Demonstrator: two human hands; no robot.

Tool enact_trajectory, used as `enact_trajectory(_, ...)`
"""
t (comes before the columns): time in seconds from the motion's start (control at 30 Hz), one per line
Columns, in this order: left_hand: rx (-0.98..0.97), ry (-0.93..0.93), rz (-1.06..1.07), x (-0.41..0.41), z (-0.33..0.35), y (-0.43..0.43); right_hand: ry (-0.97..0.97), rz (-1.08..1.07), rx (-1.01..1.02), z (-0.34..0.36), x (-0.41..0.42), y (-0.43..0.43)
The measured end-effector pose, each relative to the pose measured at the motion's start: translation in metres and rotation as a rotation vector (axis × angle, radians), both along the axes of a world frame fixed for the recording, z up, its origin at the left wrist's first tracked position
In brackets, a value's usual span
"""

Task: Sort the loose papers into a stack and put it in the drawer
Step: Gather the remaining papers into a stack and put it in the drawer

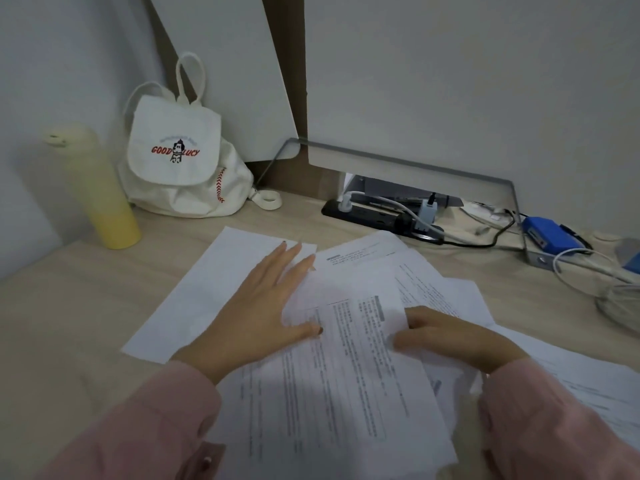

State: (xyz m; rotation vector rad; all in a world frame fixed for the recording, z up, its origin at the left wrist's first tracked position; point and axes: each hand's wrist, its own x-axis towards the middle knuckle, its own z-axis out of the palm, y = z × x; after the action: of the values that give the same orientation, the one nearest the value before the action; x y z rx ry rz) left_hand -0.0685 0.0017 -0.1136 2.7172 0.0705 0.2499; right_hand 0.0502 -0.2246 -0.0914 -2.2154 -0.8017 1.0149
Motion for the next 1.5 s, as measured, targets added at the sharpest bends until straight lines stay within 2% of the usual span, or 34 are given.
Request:
enact_trajectory(0.07, 0.016, 0.063, -0.043, 0.004, 0.001, -0.003, -0.103, 0.061, -0.012, 0.001, -0.002, 0.006)
enact_trajectory(0.17, -0.073, 0.192, 0.035, 0.007, 0.005, -0.005, -0.269, 0.028, 0.054, -0.006, -0.006, 0.016)
enact_trajectory(0.2, -0.123, 0.228, 0.065, 0.006, 0.005, -0.005, -0.362, -0.006, 0.071, -0.012, -0.01, 0.018)
enact_trajectory(0.3, -0.192, 0.266, 0.1, -0.001, -0.002, 0.0, -0.846, -0.031, 0.145, -0.034, -0.025, 0.022)
enact_trajectory(0.33, -0.245, 0.265, 0.114, -0.004, -0.005, 0.002, -0.923, -0.005, 0.175, -0.04, -0.029, 0.023)
enact_trajectory(0.5, -0.682, 0.289, 0.222, -0.028, -0.015, 0.015, -1.005, 0.003, 0.25, -0.044, -0.032, 0.033)
enact_trajectory(0.57, -0.779, 0.319, 0.275, -0.04, -0.018, 0.021, -0.875, -0.039, 0.26, -0.04, -0.03, 0.034)
enact_trajectory(0.67, -0.903, 0.261, 0.435, -0.061, -0.025, 0.037, -0.467, -0.15, 0.201, -0.034, -0.022, 0.024)
enact_trajectory(0.77, -1.049, 0.173, 0.653, -0.081, -0.031, 0.063, -0.305, -0.218, 0.116, -0.038, -0.01, 0.009)
enact_trajectory(0.83, -1.093, 0.14, 0.7, -0.094, -0.032, 0.073, -0.187, -0.237, 0.074, -0.04, -0.007, 0.004)
enact_trajectory(1.07, -1.043, 0.163, 0.627, -0.109, -0.031, 0.077, -0.128, -0.173, 0.09, -0.034, -0.018, 0.03)
enact_trajectory(1.37, -0.814, 0.464, 0.337, -0.106, -0.034, 0.068, -0.155, -0.184, 0.165, -0.045, -0.042, 0.088)
enact_trajectory(1.5, -0.701, 0.379, 0.339, -0.109, -0.042, 0.078, -0.102, -0.348, 0.228, -0.054, -0.04, 0.088)
